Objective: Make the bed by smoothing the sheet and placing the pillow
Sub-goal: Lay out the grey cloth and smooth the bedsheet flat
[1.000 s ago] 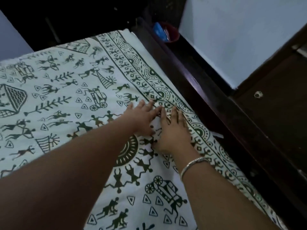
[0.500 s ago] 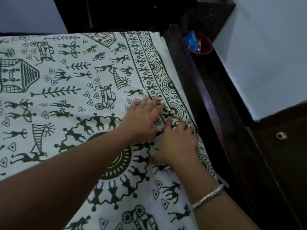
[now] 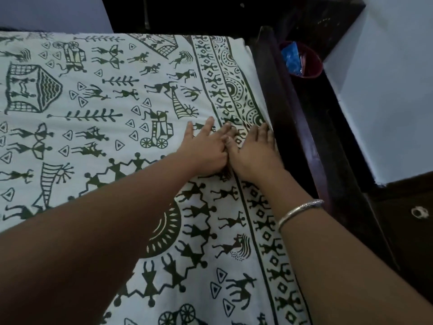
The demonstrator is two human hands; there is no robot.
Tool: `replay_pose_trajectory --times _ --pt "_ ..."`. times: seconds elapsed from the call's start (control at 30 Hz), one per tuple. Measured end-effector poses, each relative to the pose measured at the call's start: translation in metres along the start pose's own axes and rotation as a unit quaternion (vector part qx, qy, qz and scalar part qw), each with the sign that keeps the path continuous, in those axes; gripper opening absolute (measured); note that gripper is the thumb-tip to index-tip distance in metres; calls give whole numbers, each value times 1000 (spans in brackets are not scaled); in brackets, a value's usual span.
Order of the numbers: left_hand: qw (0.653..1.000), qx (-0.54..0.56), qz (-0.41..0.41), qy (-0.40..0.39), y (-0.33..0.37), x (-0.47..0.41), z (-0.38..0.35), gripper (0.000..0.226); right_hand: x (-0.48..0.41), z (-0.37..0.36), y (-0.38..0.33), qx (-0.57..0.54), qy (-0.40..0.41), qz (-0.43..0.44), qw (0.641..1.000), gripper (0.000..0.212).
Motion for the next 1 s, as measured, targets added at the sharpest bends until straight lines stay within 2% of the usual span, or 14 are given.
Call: replay_pose_trajectory --times 0.07,0.1,0.17,0.23,0.27,0.33,0.43,0.5,0.57,0.63,0.7,0.77,0.83,1.0 --pt "1000 -16 2 25 -9 5 12 67 -7 15 -7 -3 -1 -31 1000 80" --pt "999 -21 14 46 -14 9 17 69 -10 29 -20 42 35 -23 998 74" --pt "998 -30 17 58 -14 14 21 67 -18 52 -57 139 105 61 983 65" --pt "999 -34 -7 22 0 8 13 64 -40 54 -70 147 61 125 979 63" --pt "1000 -21 -11 4 6 3 9 63 -53 52 -66 149 22 126 981 66" --pt "1000 5 -9 -9 16 -7 7 63 -73 52 -45 150 -6 82 985 76" --pt "1000 1 -8 -8 25 -17 8 65 -89 56 -26 44 -6 -8 999 89" --pt "1000 14 -26 7 24 -19 16 63 -91 64 -31 46 -10 -61 997 89" --pt "997 20 -31 61 16 -15 30 62 -89 85 -53 163 32 -53 985 66" --pt "995 24 -8 101 5 -12 38 66 -80 112 -85 277 140 15 951 40" --pt "996 28 3 86 2 -18 33 69 -79 124 -108 275 196 106 935 35" --pt "998 22 2 65 8 -26 27 71 -104 119 -107 183 134 157 961 51" --pt "998 25 6 64 11 -32 27 73 -129 103 -95 122 41 159 979 72" --pt "998 21 20 49 9 -37 27 76 -149 100 -65 72 27 76 994 103"
Point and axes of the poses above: each hand's wrist, its own x-axis away from the middle knuckle, its own z-axis out of the back of the hand, y = z × x, the point moved 10 cm from there along -x, towards the middle knuckle, and after that the axes turned 13 degrees about -y, right-handed, at the moved point
